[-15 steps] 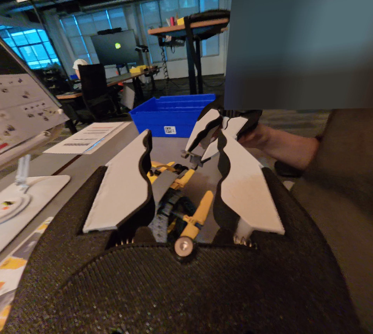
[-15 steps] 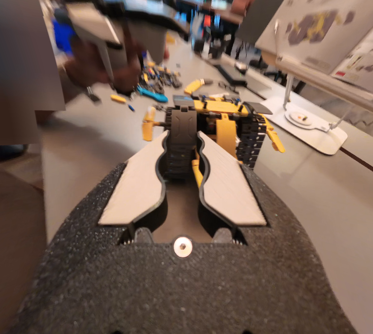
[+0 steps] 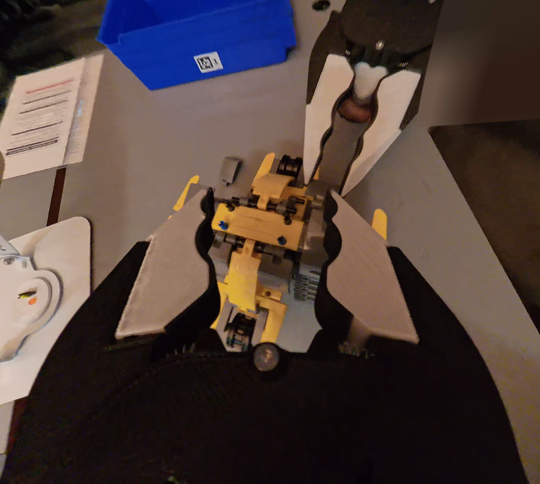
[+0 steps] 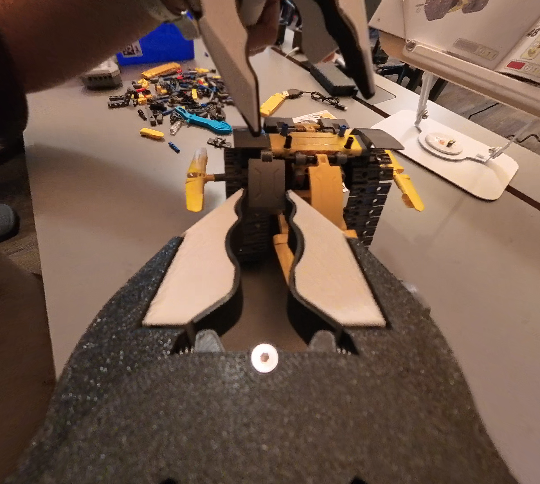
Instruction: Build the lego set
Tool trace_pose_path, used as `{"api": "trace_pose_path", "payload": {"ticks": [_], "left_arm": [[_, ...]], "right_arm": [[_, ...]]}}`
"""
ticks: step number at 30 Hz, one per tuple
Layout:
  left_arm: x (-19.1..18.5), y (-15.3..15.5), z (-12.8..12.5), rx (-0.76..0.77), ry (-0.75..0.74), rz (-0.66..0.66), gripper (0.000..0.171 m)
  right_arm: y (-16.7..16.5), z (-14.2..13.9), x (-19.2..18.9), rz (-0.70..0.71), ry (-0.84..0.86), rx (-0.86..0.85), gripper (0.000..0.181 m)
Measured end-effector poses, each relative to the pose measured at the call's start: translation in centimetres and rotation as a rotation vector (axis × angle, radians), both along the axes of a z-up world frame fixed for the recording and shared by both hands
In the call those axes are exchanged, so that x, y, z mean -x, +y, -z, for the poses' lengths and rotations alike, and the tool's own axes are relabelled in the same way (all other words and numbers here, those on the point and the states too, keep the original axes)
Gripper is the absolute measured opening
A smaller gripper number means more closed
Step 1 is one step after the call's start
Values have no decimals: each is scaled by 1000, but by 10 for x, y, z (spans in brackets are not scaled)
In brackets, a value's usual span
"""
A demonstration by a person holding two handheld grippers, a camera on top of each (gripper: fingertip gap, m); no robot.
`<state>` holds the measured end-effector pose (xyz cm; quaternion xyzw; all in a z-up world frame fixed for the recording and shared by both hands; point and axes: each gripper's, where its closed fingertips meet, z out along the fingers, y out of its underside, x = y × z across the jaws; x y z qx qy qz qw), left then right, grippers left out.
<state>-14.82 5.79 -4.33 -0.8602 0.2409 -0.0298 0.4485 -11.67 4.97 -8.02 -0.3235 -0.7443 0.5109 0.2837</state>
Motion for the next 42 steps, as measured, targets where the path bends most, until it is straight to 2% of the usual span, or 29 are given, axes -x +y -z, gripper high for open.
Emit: {"api": "trace_pose_path", "payload": {"ticks": [6, 9, 14, 20, 29, 35, 42], "left_arm": [[0, 0, 16, 207, 47, 124, 72], [-2, 2, 23, 247, 48, 154, 73], [-7, 3, 27, 227, 23, 177, 64], [1, 2, 18, 164, 31, 156, 57], [6, -2, 13, 133, 40, 142, 54], [4, -4, 20, 145, -12, 143, 50], [4, -6, 22, 177, -21, 159, 47]], "right_arm": [[7, 3, -1, 78, 24, 4, 23], [9, 3, 1, 82, 54, 12, 23], [6, 5, 5, 43, 35, 31, 23], [2, 9, 12, 27, 25, -9, 23], [2, 6, 13, 29, 49, 35, 23], [3, 7, 12, 35, 38, 95, 23], [2, 7, 13, 20, 41, 89, 23]]}}
